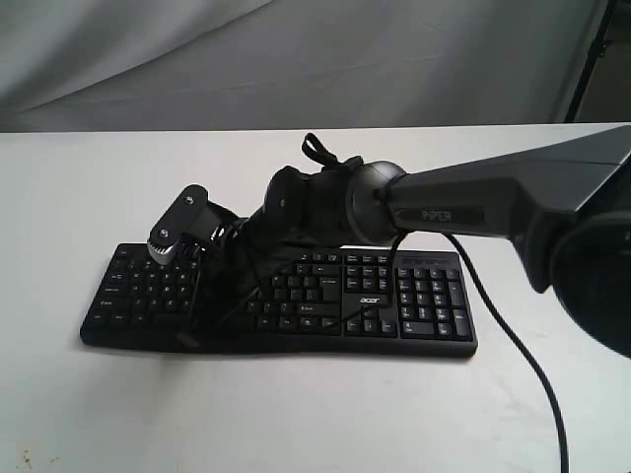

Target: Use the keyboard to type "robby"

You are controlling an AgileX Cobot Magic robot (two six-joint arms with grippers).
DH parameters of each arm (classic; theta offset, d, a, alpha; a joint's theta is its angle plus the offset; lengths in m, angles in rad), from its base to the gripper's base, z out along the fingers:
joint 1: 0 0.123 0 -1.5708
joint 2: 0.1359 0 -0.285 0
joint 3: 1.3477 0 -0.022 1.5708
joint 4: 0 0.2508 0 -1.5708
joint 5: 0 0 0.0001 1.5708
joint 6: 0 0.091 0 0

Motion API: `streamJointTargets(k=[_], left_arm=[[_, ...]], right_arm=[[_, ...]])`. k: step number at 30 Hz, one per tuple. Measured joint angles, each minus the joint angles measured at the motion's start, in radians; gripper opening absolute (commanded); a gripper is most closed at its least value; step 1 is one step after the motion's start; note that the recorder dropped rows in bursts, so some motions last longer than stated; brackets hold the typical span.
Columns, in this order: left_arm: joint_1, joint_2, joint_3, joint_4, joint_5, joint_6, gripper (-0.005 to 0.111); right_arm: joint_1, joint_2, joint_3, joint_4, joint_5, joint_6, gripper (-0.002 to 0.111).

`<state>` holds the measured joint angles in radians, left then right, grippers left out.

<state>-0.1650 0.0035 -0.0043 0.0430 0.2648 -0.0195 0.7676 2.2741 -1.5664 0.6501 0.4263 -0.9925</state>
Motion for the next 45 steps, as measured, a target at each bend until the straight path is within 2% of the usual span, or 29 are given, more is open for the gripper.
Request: streamJointTargets(k=[45], left_arm=[[0.0,0.0,0.0,0.0,0.0,0.0,0.0]], right_arm=[[0.0,0.001,0.0,-0.008,0.02,0.001,0.0]])
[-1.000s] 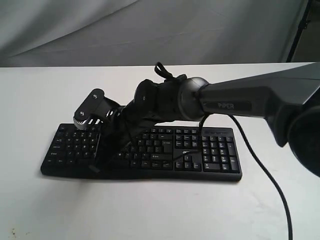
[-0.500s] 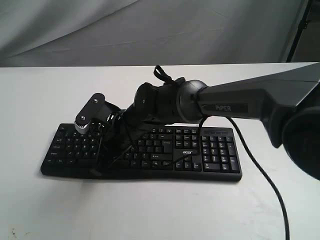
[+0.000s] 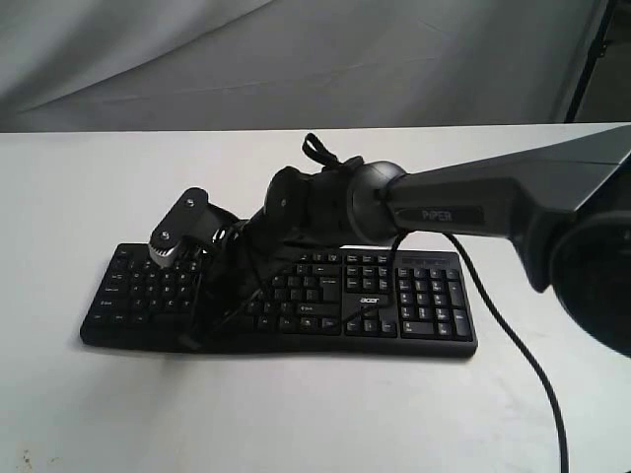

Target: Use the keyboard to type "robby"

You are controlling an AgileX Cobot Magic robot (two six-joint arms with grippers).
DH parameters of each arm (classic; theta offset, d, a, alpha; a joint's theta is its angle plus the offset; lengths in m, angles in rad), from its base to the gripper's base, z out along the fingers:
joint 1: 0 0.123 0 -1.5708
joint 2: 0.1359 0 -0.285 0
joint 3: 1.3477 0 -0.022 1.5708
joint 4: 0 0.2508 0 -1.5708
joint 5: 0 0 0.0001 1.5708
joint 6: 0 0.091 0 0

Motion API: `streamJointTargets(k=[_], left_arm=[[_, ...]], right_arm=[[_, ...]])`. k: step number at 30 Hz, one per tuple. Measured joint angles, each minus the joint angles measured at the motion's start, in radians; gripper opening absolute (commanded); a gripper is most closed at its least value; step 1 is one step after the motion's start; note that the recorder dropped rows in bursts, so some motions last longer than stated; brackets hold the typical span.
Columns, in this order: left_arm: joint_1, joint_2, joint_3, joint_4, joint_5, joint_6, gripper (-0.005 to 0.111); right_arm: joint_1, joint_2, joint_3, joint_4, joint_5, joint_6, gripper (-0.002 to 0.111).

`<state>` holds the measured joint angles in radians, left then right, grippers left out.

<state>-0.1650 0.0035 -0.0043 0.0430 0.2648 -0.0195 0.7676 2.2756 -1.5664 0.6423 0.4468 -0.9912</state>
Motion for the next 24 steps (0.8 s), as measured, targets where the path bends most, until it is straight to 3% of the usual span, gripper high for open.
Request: streamJointTargets(k=[24], left_arm=[[0.0,0.0,0.0,0.0,0.0,0.0,0.0]], right_arm=[[0.009,-0.035,0.0,-0.034,-0.038,0.0,0.0]])
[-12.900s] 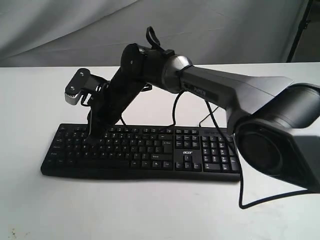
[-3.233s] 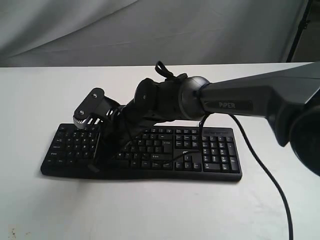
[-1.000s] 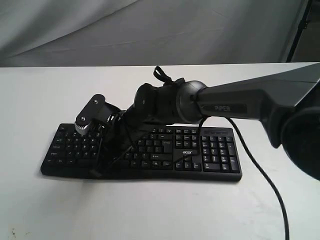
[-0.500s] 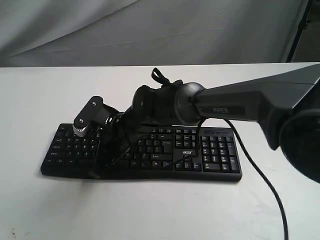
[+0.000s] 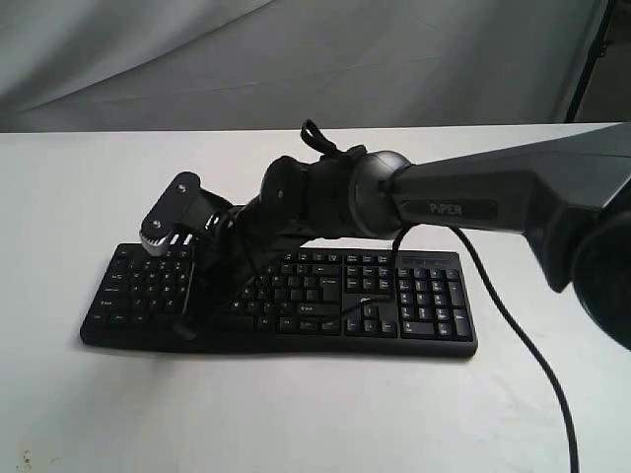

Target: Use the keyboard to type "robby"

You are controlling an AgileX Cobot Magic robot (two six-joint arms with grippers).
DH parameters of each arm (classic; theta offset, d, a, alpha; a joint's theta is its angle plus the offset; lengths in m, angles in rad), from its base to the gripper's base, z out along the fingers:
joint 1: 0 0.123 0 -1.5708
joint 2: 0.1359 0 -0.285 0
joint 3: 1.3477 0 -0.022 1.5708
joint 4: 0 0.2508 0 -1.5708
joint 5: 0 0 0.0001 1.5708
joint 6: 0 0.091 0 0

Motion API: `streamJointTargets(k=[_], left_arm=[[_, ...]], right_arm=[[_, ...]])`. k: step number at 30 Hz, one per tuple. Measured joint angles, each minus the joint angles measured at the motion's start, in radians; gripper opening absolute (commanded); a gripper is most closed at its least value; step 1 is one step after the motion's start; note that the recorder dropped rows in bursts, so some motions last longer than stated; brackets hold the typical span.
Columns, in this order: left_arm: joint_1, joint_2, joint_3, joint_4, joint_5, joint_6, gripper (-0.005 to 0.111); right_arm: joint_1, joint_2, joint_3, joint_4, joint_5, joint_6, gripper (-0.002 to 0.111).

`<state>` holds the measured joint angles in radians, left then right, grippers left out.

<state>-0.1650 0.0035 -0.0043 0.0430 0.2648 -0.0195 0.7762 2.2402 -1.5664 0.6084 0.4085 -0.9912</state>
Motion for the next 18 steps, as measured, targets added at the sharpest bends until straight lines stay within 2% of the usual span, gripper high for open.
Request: streamJointTargets(k=[18], left_arm=[[0.0,0.0,0.0,0.0,0.0,0.0,0.0]], right_arm=[[-0.049,0.0,0.0,-0.01,-0.037,0.01,0.0]])
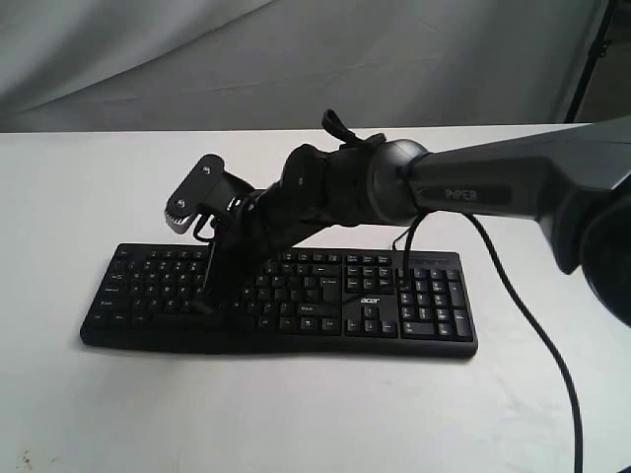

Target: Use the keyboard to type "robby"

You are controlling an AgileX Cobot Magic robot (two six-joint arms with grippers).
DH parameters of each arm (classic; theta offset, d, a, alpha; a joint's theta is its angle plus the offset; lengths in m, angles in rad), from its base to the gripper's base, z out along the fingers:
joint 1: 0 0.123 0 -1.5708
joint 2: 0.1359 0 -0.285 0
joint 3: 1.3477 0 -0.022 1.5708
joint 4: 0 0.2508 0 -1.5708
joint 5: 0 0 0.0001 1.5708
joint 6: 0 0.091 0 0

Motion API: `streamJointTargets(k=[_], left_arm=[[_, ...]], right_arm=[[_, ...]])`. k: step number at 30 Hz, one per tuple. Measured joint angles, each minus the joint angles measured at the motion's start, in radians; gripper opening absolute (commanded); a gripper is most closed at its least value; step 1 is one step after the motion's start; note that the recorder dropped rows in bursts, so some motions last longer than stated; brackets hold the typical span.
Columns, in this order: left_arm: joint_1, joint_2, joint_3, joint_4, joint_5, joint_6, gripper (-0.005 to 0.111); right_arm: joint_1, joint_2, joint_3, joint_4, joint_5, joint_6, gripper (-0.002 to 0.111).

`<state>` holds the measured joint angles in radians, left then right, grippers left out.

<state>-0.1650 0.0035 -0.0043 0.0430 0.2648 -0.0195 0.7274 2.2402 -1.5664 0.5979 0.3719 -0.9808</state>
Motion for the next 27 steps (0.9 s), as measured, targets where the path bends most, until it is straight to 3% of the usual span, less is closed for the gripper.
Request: streamJointTargets(k=[27], left_arm=[[0.0,0.0,0.0,0.0,0.0,0.0,0.0]], right_arm=[[-0.013,0.052,-0.091,0.009,0.109,0.042,0.0]])
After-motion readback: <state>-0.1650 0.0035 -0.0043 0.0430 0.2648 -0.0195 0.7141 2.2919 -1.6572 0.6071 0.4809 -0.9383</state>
